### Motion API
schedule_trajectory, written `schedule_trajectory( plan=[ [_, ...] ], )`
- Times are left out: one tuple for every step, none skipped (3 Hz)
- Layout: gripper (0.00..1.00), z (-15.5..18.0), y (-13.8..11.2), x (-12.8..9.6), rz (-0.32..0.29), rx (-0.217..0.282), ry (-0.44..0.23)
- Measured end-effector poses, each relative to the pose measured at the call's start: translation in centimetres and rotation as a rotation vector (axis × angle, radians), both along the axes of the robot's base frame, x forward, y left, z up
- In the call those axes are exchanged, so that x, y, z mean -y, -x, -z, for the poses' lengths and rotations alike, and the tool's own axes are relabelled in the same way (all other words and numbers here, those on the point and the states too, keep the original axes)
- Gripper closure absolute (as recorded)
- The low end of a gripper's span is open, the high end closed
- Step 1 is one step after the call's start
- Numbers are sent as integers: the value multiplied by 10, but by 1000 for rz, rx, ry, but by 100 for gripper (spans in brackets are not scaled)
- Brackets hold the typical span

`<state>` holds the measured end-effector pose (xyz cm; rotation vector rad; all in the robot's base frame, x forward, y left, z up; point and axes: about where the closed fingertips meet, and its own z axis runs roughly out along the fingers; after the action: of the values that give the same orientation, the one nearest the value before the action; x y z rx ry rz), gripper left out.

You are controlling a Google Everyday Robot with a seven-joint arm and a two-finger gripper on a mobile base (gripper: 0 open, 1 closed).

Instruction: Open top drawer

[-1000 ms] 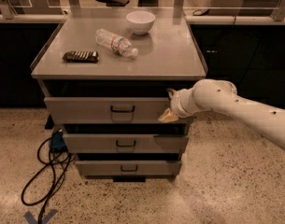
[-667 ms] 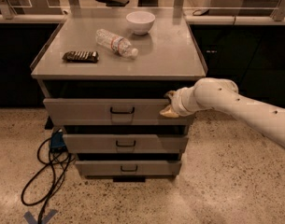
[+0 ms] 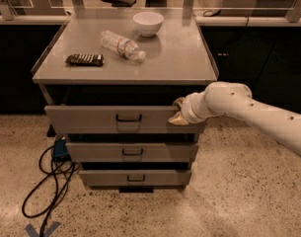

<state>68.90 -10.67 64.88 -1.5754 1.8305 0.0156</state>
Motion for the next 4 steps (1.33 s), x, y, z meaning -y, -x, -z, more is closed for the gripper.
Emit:
schedule_trajectory(
  plan=[
    [100, -9, 0, 0, 0, 0, 0],
    [100, -13, 0, 0, 0, 0, 0],
    [100, -23, 4, -2, -7, 20, -10],
    [100, -15, 36, 13, -17, 44, 5]
  ],
)
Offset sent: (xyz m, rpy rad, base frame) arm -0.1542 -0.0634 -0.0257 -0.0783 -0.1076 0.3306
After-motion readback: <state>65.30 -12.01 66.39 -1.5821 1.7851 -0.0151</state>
